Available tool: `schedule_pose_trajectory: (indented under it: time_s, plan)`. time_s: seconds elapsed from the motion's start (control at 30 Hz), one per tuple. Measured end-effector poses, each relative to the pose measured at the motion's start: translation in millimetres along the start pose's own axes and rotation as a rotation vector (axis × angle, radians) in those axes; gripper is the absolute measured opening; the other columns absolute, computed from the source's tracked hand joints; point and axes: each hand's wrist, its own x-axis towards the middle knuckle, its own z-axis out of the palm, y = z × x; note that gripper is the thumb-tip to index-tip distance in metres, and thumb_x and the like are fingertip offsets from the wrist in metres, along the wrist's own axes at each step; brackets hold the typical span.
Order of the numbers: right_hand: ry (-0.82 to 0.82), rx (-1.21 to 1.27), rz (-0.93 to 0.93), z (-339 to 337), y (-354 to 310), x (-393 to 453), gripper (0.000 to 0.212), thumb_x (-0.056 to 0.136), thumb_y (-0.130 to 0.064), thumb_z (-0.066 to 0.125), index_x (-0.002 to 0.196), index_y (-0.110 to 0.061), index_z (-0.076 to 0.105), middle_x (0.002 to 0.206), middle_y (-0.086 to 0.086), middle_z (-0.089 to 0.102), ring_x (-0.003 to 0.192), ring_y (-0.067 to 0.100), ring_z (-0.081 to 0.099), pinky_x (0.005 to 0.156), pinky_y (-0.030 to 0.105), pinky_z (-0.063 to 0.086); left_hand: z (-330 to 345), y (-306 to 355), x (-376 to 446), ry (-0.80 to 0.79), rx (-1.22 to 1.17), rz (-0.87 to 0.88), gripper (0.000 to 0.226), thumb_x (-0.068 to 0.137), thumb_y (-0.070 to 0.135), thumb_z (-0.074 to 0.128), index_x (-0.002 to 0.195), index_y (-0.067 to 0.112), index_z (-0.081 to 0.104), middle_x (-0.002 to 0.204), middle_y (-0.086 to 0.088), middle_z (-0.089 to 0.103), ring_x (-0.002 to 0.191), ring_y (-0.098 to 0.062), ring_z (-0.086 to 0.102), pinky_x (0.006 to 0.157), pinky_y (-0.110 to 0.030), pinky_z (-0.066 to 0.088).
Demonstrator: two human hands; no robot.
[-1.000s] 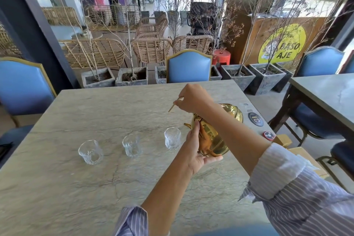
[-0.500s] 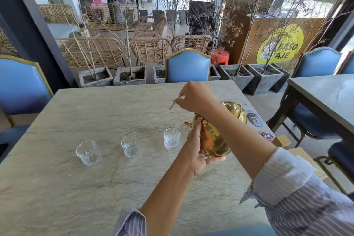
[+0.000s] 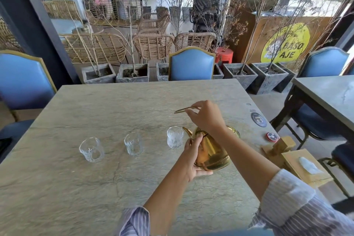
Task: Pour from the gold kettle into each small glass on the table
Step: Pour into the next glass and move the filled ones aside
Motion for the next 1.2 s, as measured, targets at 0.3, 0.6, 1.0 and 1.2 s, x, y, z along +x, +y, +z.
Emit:
schedule_pose_trajectory:
  time_s: [0.3, 0.6, 1.0, 1.2]
  plan:
    - [0.115, 0.216, 0.03, 21.9, 17.8, -31.7, 0.04, 0.088, -0.037, 0.069, 0.113, -0.007, 0.074, 0.076, 0.005, 0.077, 0.049, -0.002, 0.053, 0.05, 0.009, 0.039, -21.9, -8.8, 8.4, 0.073, 0.02, 0.021, 0.085, 0.081, 0.057, 0.078, 0.152, 0.046, 0.034, 0.146, -0.007, 0.047, 0.138, -0.047, 0.046, 0.1, -0.07, 0.048]
    - [0.102, 0.394, -0.018, 31.4, 5.8, -35.4, 0.041, 0.087, -0.037, 0.07, 0.115, -0.008, 0.073, 0.064, -0.004, 0.069, 0.049, -0.006, 0.059, 0.054, 0.007, 0.046, -46.4, -13.4, 8.3, 0.107, -0.072, 0.208, 0.105, 0.069, 0.063, 0.08, 0.158, 0.042, 0.029, 0.167, 0.0, 0.034, 0.151, -0.037, 0.033, 0.111, -0.078, 0.028]
    - [-0.092, 0.358, -0.152, 71.1, -61.2, -14.6, 0.041, 0.088, -0.038, 0.069, 0.116, -0.008, 0.074, 0.086, 0.008, 0.078, 0.067, 0.012, 0.069, 0.063, 0.019, 0.049, -97.3, -3.4, -10.5, 0.283, -0.194, 0.261, 0.085, 0.069, 0.061, 0.079, 0.145, 0.04, 0.048, 0.136, -0.002, 0.062, 0.124, -0.032, 0.06, 0.101, -0.064, 0.05]
    - [-0.232, 0.234, -0.194, 90.5, -92.1, -5.6, 0.033, 0.092, -0.033, 0.063, 0.111, -0.008, 0.075, 0.1, 0.008, 0.078, 0.084, 0.022, 0.071, 0.07, 0.031, 0.056, -117.5, 1.8, -18.6, 0.263, -0.293, 0.171, 0.075, 0.077, 0.058, 0.079, 0.143, 0.036, 0.049, 0.144, -0.01, 0.054, 0.131, -0.041, 0.053, 0.096, -0.071, 0.05]
